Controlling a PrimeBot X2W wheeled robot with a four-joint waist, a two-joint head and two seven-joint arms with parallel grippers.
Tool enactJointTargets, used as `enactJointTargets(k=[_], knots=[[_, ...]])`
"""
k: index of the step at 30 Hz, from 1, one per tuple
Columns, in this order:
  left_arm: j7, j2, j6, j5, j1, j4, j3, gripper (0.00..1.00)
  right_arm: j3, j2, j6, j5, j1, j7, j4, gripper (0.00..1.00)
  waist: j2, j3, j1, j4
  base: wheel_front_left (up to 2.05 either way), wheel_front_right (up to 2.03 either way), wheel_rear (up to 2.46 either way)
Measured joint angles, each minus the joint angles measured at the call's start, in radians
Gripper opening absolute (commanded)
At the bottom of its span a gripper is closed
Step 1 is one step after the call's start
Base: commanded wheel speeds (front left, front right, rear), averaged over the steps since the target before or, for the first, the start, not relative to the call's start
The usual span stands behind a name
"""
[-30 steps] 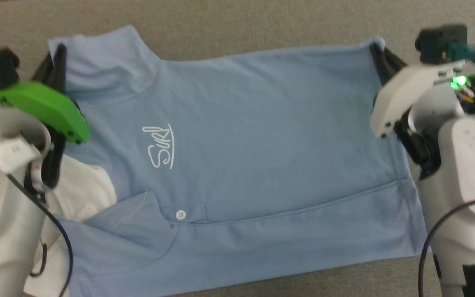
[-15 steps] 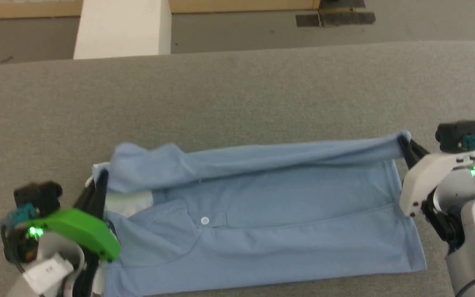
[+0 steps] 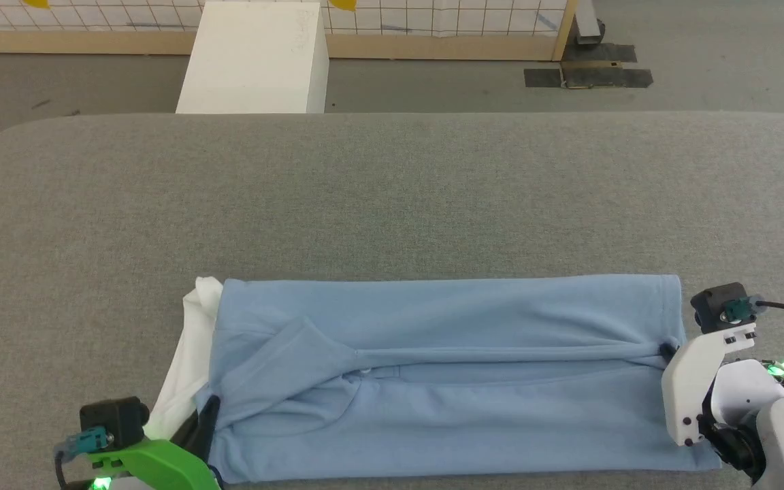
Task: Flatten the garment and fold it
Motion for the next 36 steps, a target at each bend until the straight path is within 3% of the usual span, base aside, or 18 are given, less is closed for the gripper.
enactJointTargets(k=[4,5,6,7,14,17,22,23,30,36], knots=[[0.0,-0.009,-0.013,0.001,-0.003,0.039,-0.016,0.0,0.0,0.007,0.0,-0.009,0.002,0.01,0.012,0.0,0.0,0.003,0.0,0.002,0.0,0.0,0.0],[0.001,-0.012,-0.016,0.003,-0.004,0.05,-0.025,0.08,-0.002,0.012,0.0,-0.009,0.002,0.011,0.015,0.01,0.0,0.002,0.0,0.002,0.0,0.0,0.0],[0.001,-0.015,-0.017,0.003,-0.004,0.057,-0.031,0.51,-0.002,0.016,0.0,-0.008,0.002,0.013,0.016,0.22,0.0,0.001,0.0,0.002,0.0,0.0,0.0],[0.001,-0.019,-0.019,0.003,-0.005,0.061,-0.033,1.0,-0.003,0.019,0.0,-0.007,0.002,0.014,0.017,1.0,0.0,-0.001,0.0,0.002,0.0,0.0,0.0],[-0.094,-0.046,-0.019,0.025,-0.007,0.062,-0.016,1.0,-0.07,0.067,0.0,0.027,0.054,-0.047,-0.03,1.0,0.0,-0.021,0.0,0.008,0.0,0.0,0.0],[-0.198,-0.061,0.0,0.066,-0.026,0.051,0.004,1.0,-0.135,0.134,0.0,0.03,0.122,-0.104,-0.112,1.0,0.0,-0.043,0.0,0.014,0.0,0.0,0.0],[-0.254,-0.069,0.031,0.132,-0.055,0.05,0.018,1.0,-0.203,0.188,0.0,0.028,0.165,-0.184,-0.187,1.0,0.0,-0.065,0.0,0.015,0.0,0.0,0.0],[-0.273,-0.08,0.04,0.182,-0.097,0.051,0.034,1.0,-0.238,0.203,0.0,0.026,0.172,-0.24,-0.207,1.0,0.0,-0.075,0.0,0.015,0.0,0.0,0.0],[-0.279,-0.123,0.035,0.304,-0.213,0.083,0.069,1.0,-0.275,0.207,0.0,0.049,0.147,-0.34,-0.156,1.0,0.0,-0.079,0.0,0.013,0.0,0.0,0.0],[-0.282,-0.175,0.007,0.394,-0.246,0.1,0.113,1.0,-0.311,0.208,0.0,0.062,0.069,-0.306,-0.007,1.0,0.0,-0.081,0.0001,0.001,0.0,0.0,0.0]])
